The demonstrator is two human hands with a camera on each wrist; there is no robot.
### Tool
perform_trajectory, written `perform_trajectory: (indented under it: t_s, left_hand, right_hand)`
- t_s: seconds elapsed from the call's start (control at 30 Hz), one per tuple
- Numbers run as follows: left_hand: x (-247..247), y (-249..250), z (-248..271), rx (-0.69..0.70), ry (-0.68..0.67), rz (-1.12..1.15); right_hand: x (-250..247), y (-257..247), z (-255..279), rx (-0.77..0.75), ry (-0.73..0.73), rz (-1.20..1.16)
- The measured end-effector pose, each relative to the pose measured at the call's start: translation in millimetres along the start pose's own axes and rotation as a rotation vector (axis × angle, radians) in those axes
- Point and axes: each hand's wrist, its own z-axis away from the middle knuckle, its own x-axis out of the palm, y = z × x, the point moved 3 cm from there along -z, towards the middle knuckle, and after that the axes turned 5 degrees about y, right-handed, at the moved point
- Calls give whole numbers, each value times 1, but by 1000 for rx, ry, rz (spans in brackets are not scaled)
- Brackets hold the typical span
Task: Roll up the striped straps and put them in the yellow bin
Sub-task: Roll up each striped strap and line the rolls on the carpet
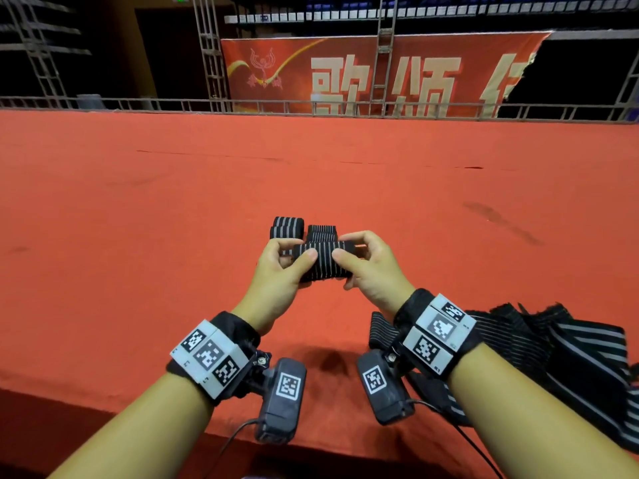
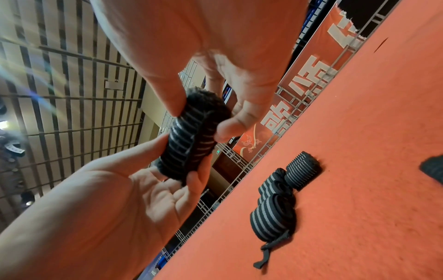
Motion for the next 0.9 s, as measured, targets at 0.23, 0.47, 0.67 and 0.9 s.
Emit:
perform_trajectory:
  t_s: [0.23,0.47,0.67,0.9]
  left_hand:
    - [3,-33,-24,-21,74,-100]
    - [23,-101,-88,-143,135,-383]
    - [39,-143,-141,-301,72,-463]
    - [57,-176,-192,-398,-36,-374]
  right_hand:
    - [5,37,-20,145,104,-31]
    - [26,94,-75,401,252,-4]
    - [34,141,-130,450,218,273]
    - [36,174,-180,362,204,550]
